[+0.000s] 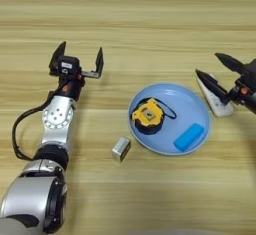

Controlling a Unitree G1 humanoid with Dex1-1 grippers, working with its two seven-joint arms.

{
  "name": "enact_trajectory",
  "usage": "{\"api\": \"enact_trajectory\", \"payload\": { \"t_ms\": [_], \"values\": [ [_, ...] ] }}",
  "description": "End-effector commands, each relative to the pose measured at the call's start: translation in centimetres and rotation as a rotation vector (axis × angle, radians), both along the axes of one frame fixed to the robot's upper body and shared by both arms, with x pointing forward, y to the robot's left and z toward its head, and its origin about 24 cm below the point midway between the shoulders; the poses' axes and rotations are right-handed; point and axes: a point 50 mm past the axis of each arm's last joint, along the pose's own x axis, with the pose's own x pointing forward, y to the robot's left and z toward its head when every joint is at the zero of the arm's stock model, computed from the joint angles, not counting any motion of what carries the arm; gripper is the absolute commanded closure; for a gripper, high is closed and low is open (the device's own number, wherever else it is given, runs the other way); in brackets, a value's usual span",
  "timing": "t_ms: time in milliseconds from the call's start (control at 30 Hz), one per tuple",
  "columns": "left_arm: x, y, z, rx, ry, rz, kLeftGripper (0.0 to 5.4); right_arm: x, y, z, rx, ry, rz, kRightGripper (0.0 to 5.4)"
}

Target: Move the objects on the table

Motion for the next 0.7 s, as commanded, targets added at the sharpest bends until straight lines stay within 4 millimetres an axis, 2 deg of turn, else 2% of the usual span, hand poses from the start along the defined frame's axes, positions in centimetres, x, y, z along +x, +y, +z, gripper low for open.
{"api": "enact_trajectory", "payload": {
  "t_ms": [33,167,267,433,533,700],
  "values": [
    [0.3,-0.5,0.3,0.007,-0.009,-0.019,0.0,-0.7,0.8,0.6,-0.068,-0.03,0.116,0.94],
    [0.2,-0.5,0.3,0.007,-0.01,-0.021,0.0,-0.8,2.0,1.1,-0.132,-0.042,0.239,0.5],
    [0.2,-0.6,0.3,0.007,-0.012,-0.021,0.0,-1.4,3.8,1.2,-0.182,-0.035,0.37,0.03],
    [0.2,-0.8,0.3,0.005,-0.016,-0.022,0.0,-2.7,6.0,-0.2,-0.24,0.014,0.536,0.03],
    [0.2,-0.8,0.3,0.005,-0.017,-0.022,0.0,-2.9,6.1,-0.8,-0.294,0.04,0.58,0.03],
    [0.2,-0.8,0.3,0.007,-0.017,-0.023,0.0,-2.5,4.2,-1.0,-0.433,0.078,0.63,0.03]
  ]
}}
